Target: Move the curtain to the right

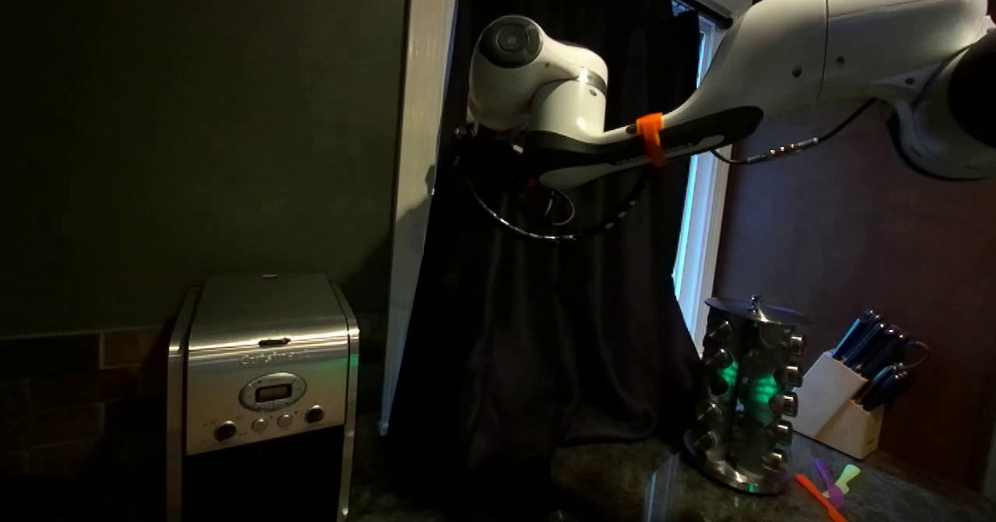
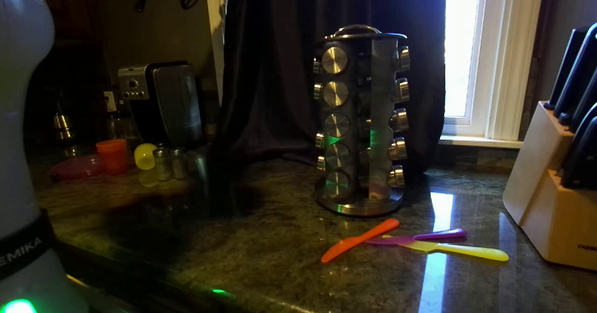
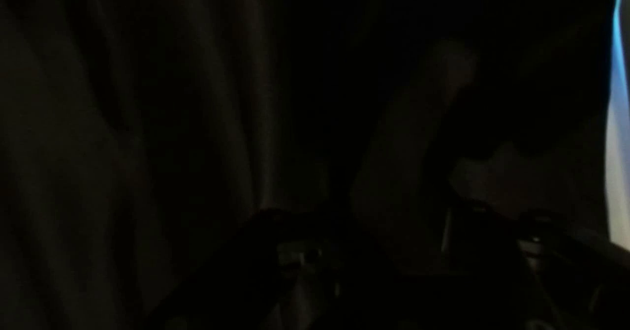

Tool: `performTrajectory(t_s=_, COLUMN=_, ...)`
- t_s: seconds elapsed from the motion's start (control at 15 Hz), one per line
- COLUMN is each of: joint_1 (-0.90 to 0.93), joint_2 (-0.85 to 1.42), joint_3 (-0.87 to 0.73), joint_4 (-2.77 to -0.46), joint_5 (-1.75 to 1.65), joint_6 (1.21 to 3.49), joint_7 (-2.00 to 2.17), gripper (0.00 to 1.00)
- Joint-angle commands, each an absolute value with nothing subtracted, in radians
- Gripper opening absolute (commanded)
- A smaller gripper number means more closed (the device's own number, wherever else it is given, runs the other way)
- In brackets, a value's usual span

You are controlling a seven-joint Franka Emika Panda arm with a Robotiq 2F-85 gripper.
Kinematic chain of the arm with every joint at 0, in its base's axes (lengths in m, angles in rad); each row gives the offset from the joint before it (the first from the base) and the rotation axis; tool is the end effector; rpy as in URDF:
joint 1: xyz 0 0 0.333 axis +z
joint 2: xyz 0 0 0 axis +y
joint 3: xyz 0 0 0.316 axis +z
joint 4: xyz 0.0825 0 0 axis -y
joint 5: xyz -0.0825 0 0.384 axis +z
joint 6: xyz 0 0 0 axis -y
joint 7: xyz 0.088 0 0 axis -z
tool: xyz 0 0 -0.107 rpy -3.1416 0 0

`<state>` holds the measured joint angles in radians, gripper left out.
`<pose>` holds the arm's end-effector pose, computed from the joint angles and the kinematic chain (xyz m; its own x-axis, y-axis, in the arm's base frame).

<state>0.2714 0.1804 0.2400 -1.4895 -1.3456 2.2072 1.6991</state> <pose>0.5990 0.2798 0.6540 0.1518 -0.3001 0.9417 -0.4536 -0.8677 -0.2034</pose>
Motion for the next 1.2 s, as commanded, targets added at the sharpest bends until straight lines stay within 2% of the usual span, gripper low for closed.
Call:
performTrajectory(t_s=0.0, joint_1=0.277, joint_2=0.194, joint_3=0.225, joint_4=-1.472, joint_5=-1.346, joint_6=2.222, joint_7=1.686, gripper=0.12)
performTrajectory(t_s=0.07, joint_1=0.277, joint_2=0.194, joint_3=0.224, joint_4=-1.471, joint_5=-1.345, joint_6=2.220, joint_7=1.684, gripper=0.04)
performTrajectory(t_s=0.13, joint_1=0.278, joint_2=0.194, joint_3=0.223, joint_4=-1.471, joint_5=-1.344, joint_6=2.217, joint_7=1.682, gripper=0.00)
performTrajectory(t_s=1.13, joint_1=0.198, joint_2=0.160, joint_3=0.135, joint_4=-1.457, joint_5=-1.266, joint_6=2.135, joint_7=1.673, gripper=0.00)
